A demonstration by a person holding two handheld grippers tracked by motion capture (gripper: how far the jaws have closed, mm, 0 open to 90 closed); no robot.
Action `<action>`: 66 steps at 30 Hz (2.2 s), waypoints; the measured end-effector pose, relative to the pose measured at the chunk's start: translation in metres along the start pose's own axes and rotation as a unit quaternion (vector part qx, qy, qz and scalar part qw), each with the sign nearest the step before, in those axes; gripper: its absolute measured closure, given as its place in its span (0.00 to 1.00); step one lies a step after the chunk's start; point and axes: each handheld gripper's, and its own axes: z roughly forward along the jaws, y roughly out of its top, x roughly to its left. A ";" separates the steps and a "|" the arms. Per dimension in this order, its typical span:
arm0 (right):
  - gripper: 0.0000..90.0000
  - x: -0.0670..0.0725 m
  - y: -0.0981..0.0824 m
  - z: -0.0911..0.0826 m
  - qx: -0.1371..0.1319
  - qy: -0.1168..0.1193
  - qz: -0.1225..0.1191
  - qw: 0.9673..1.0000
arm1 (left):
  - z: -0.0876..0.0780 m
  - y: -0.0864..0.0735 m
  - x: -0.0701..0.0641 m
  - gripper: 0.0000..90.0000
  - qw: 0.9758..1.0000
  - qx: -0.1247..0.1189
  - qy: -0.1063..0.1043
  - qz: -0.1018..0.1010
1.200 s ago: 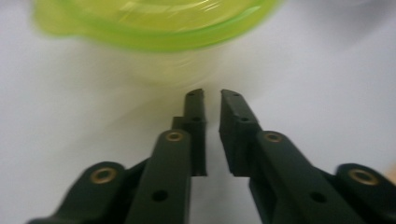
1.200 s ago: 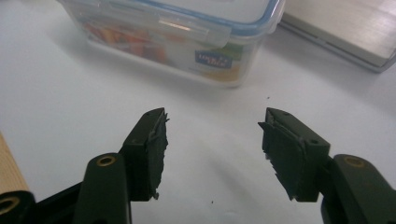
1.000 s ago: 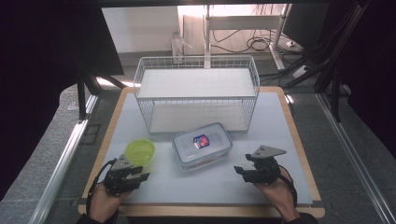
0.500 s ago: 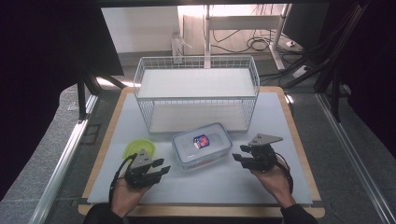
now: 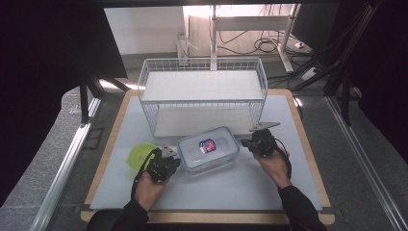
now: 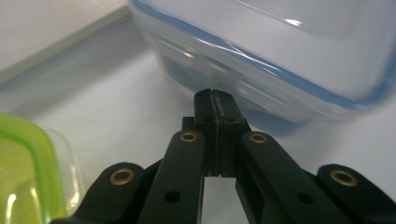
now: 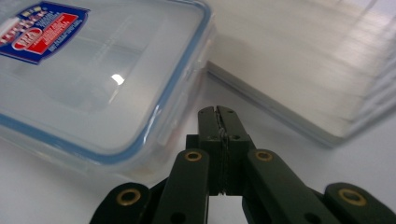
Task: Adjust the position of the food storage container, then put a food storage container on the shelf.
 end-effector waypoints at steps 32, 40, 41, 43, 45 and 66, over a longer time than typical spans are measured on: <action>1.00 0.037 -0.057 -0.053 0.050 -0.005 -0.001 0.999 | 0.004 0.007 -0.028 1.00 0.998 0.010 -0.061 0.014; 1.00 0.038 -0.067 -0.066 0.044 -0.008 -0.004 0.999 | -0.002 0.000 -0.046 1.00 0.995 0.025 -0.082 0.050; 1.00 0.038 -0.067 -0.066 0.047 -0.005 -0.006 0.999 | -0.004 0.000 -0.044 1.00 0.995 0.019 -0.086 0.048; 1.00 0.037 -0.067 -0.067 0.045 -0.006 -0.006 0.999 | -0.010 -0.001 -0.037 0.98 0.996 0.007 -0.075 0.042; 0.94 0.032 -0.068 -0.071 0.033 -0.005 0.004 0.999 | -0.015 -0.005 -0.028 0.88 0.997 -0.008 -0.065 0.031; 0.10 0.022 -0.061 -0.089 -0.043 0.000 0.016 0.999 | -0.026 0.004 -0.013 0.08 0.988 -0.086 -0.113 0.067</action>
